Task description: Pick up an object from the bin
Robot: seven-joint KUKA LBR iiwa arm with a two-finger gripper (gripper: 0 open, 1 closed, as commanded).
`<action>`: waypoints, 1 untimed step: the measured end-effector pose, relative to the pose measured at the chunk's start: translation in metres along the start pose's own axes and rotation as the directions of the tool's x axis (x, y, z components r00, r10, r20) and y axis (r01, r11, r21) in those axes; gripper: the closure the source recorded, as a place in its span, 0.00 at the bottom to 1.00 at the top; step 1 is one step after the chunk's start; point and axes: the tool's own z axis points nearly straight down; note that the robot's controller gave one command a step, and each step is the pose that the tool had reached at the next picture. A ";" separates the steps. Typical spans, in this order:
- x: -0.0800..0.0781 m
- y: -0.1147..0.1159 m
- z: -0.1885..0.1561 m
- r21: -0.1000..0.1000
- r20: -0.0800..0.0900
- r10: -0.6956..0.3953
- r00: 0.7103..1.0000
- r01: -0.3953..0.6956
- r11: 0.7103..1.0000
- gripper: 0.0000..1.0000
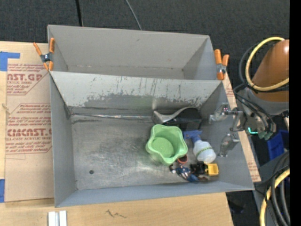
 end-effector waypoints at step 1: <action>-0.001 0.009 0.042 0.001 0.005 -0.069 0.998 0.069 0.998 0.00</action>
Offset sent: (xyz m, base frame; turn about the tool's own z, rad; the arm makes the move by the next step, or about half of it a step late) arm 0.0160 0.0223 -0.0779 0.0260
